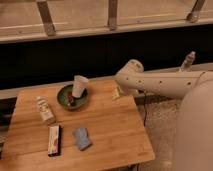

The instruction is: Stand the bottle upright

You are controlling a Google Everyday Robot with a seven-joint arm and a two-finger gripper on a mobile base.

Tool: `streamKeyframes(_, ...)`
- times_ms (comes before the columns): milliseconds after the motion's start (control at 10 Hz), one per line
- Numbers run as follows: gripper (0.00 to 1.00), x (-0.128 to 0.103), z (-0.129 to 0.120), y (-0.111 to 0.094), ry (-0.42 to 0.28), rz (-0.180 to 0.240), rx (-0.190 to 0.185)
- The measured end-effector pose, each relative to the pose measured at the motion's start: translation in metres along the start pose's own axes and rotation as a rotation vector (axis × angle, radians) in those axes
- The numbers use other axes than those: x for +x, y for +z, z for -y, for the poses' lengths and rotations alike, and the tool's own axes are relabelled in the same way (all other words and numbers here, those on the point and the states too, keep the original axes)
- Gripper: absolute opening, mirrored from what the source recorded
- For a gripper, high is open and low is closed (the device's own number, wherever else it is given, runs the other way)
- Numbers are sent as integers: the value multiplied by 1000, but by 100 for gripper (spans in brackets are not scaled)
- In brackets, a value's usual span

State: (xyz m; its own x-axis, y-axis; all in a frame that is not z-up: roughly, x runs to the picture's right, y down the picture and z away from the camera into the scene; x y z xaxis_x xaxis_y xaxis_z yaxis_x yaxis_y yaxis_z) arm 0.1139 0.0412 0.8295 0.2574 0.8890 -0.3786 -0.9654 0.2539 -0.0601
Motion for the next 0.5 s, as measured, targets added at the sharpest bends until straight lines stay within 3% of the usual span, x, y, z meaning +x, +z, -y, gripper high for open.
streamKeyframes(500,80,-3,3,-2,-13,12,11)
